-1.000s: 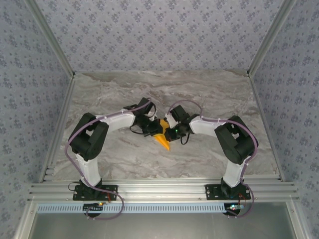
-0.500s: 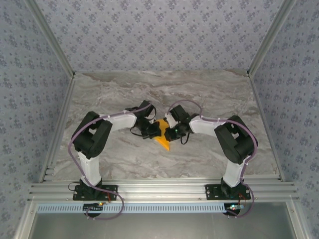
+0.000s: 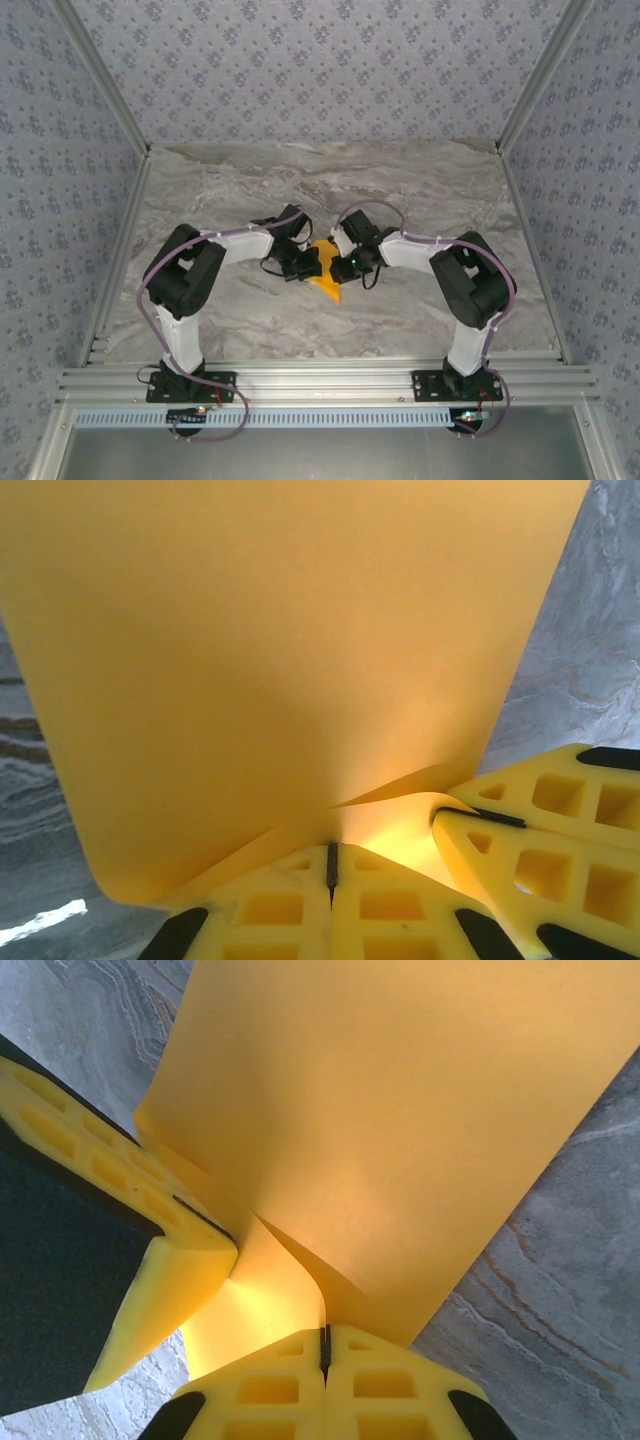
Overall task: Fold a paper plane with a square sheet of paper (fold left side to right side)
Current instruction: Third fold the triangle at the center of the table.
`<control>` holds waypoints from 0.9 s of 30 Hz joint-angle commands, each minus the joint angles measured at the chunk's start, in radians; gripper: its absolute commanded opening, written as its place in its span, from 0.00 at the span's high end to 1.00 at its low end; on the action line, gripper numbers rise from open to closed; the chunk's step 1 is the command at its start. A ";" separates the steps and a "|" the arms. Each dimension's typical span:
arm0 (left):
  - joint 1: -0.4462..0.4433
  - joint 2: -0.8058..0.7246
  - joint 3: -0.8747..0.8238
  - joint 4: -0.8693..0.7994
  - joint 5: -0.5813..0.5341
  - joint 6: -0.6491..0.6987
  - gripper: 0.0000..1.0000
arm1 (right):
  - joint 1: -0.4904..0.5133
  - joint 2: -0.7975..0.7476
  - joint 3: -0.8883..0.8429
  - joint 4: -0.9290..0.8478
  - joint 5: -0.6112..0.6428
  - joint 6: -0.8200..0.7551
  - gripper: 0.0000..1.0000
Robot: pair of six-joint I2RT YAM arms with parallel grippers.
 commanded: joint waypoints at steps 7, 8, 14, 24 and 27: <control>-0.007 0.016 -0.089 -0.057 -0.095 0.008 1.00 | -0.057 -0.047 0.088 -0.150 -0.010 0.006 0.74; -0.008 0.018 -0.090 -0.055 -0.094 0.007 1.00 | -0.059 -0.061 0.087 -0.156 -0.009 0.007 0.72; -0.007 0.020 -0.091 -0.048 -0.094 0.006 1.00 | -0.055 -0.137 0.022 -0.168 -0.136 0.050 0.71; -0.006 0.022 -0.079 -0.055 -0.099 0.006 1.00 | 0.009 -0.075 -0.063 -0.035 -0.400 0.184 0.76; -0.008 0.020 -0.080 -0.056 -0.101 0.007 1.00 | 0.010 -0.045 -0.053 -0.058 -0.374 0.174 0.76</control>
